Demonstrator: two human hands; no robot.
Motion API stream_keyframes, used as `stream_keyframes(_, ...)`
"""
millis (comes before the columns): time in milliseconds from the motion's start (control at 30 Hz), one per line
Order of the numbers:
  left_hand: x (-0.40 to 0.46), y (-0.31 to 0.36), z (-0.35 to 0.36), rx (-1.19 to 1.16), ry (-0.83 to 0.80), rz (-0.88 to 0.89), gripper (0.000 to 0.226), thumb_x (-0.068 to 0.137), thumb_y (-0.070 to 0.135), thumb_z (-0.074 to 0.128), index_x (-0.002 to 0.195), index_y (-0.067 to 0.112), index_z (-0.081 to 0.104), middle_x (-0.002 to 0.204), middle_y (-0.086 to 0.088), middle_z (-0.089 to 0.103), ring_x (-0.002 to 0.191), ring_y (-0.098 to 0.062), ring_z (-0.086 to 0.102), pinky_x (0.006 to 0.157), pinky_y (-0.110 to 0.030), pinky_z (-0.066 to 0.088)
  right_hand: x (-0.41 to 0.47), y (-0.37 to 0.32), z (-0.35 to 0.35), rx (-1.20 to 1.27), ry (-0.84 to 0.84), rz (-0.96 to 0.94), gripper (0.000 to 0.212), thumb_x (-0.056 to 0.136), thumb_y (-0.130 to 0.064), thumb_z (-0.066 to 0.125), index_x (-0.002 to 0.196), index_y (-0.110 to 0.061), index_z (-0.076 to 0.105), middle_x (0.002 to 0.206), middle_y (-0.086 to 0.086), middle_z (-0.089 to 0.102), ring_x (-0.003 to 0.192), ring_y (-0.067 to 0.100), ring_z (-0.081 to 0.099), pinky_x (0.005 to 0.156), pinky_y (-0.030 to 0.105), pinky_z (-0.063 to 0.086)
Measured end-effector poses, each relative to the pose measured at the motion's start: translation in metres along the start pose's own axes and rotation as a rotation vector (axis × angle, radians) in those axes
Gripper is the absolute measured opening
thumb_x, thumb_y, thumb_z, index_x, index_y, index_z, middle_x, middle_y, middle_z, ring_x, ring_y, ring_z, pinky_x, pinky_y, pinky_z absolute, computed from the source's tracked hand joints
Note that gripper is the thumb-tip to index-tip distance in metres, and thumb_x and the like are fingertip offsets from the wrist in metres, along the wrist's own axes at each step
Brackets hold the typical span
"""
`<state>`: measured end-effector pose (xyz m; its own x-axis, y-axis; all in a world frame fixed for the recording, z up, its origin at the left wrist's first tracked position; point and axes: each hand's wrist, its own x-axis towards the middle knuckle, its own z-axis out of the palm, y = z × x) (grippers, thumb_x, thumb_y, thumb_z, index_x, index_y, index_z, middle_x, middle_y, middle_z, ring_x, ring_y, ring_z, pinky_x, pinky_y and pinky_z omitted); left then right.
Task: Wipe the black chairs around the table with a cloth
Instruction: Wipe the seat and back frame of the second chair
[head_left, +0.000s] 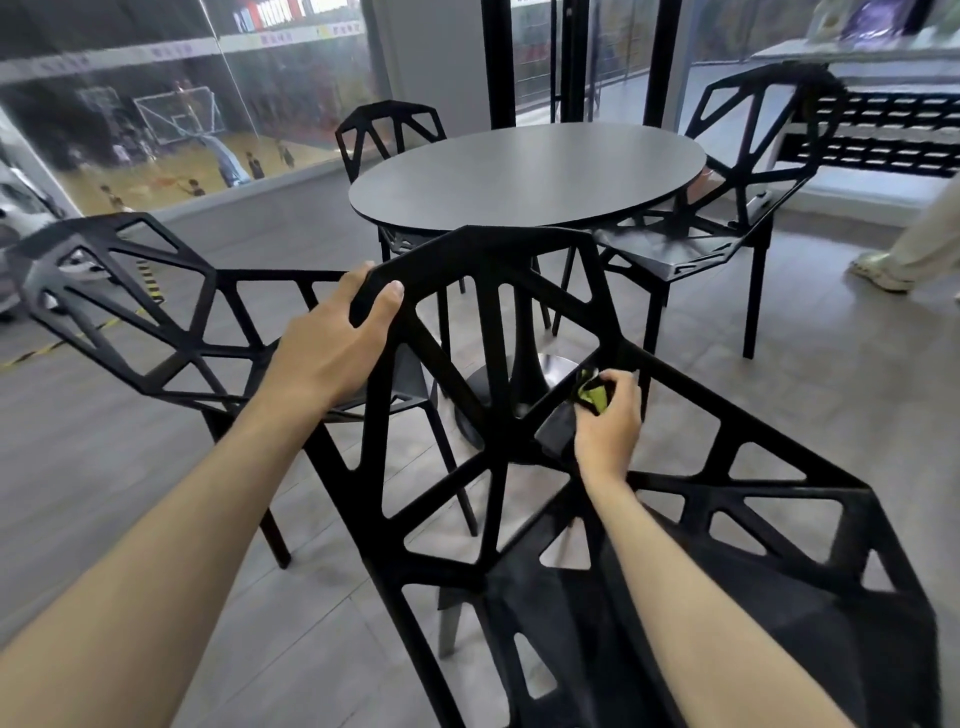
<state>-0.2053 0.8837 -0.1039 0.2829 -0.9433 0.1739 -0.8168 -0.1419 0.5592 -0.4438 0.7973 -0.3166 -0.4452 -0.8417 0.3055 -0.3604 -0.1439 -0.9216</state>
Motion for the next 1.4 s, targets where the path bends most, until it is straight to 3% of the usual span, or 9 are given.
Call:
stream_keyframes(133,0.004,-0.003,0.001,0.008,0.015,0.017,0.058,0.103,0.070,0.032,0.156,0.048,0.031,0.148,-0.009,0.056,0.139,-0.036,0.047,0.109,-0.044,0.037,-0.056,0.005,0.016,0.039,-0.045,-0.039,0.035,0.084,-0.002,0.076,0.109,-0.024,0.067,0.110,-0.007,0.057,0.099,0.010,0.059,0.086,0.026,0.053)
stream_keyframes(333,0.006,-0.006,0.002,-0.004,0.006,0.012,0.057,0.101,0.072,0.032,0.155,0.050,0.033,0.145,-0.006,0.058,0.136,-0.035,0.049,0.105,-0.043,0.038,-0.096,-0.018,0.026,-0.068,-0.231,-0.282,0.039,0.078,-0.009,0.080,0.110,-0.029,0.073,0.112,-0.009,0.060,0.103,0.011,0.054,0.083,0.005,0.035)
stream_keyframes(500,0.004,-0.004,0.001,-0.001,-0.002,0.001,0.058,0.102,0.071,0.031,0.156,0.049,0.032,0.147,-0.010,0.057,0.138,-0.037,0.048,0.108,-0.046,0.037,-0.085,0.011,0.011,-0.283,-0.295,-0.370,0.039,0.078,-0.010,0.078,0.109,-0.032,0.070,0.115,-0.011,0.055,0.105,0.015,0.052,0.065,0.031,0.053)
stream_keyframes(733,0.005,-0.006,0.001,0.028,0.020,0.010,0.060,0.101,0.074,0.030,0.155,0.049,0.032,0.145,-0.008,0.059,0.136,-0.038,0.050,0.107,-0.047,0.039,-0.048,0.071,-0.025,-0.519,-0.274,0.131,0.034,0.084,-0.010,0.066,0.109,-0.032,0.068,0.103,-0.003,0.052,0.104,0.031,0.054,0.071,0.037,0.048)
stream_keyframes(833,0.006,-0.005,0.002,0.028,0.019,0.013,0.060,0.100,0.074,0.030,0.155,0.049,0.032,0.145,-0.007,0.059,0.136,-0.037,0.049,0.107,-0.047,0.038,-0.058,0.055,-0.012,-0.382,-0.253,0.134,0.028,0.083,-0.014,0.072,0.104,-0.032,0.069,0.099,-0.006,0.055,0.098,0.026,0.058,0.071,0.034,0.046)
stream_keyframes(967,0.008,-0.009,0.004,0.060,0.039,0.014,0.062,0.099,0.077,0.029,0.154,0.050,0.031,0.145,-0.006,0.059,0.135,-0.038,0.050,0.108,-0.051,0.040,-0.091,0.035,-0.001,-0.146,-0.364,-0.061,0.037,0.080,-0.013,0.080,0.108,-0.035,0.069,0.108,-0.017,0.059,0.096,0.007,0.061,0.080,0.027,0.052)
stream_keyframes(1133,0.010,-0.011,0.004,0.057,0.034,0.016,0.061,0.098,0.078,0.028,0.153,0.050,0.033,0.147,-0.004,0.057,0.135,-0.037,0.051,0.110,-0.052,0.040,-0.087,0.039,-0.003,-0.393,-0.400,-0.206,0.047,0.074,-0.002,0.073,0.109,-0.033,0.067,0.111,-0.017,0.054,0.101,0.012,0.054,0.068,0.035,0.054)
stream_keyframes(1333,0.012,-0.015,0.003,0.038,0.027,0.019,0.063,0.093,0.083,0.025,0.149,0.055,0.034,0.143,-0.001,0.060,0.134,-0.035,0.052,0.112,-0.053,0.041,-0.049,0.069,-0.019,-0.383,-0.273,0.177,0.034,0.081,-0.013,0.071,0.109,-0.031,0.070,0.110,0.000,0.067,0.103,0.029,0.063,0.074,0.035,0.048)
stream_keyframes(1400,0.013,-0.016,0.004,0.047,0.034,0.022,0.062,0.095,0.081,0.025,0.149,0.054,0.034,0.142,-0.001,0.060,0.133,-0.035,0.052,0.110,-0.052,0.041,-0.035,0.070,-0.019,-0.448,-0.252,0.190,0.033,0.082,-0.013,0.070,0.109,-0.032,0.072,0.109,0.002,0.069,0.103,0.030,0.064,0.071,0.034,0.047)
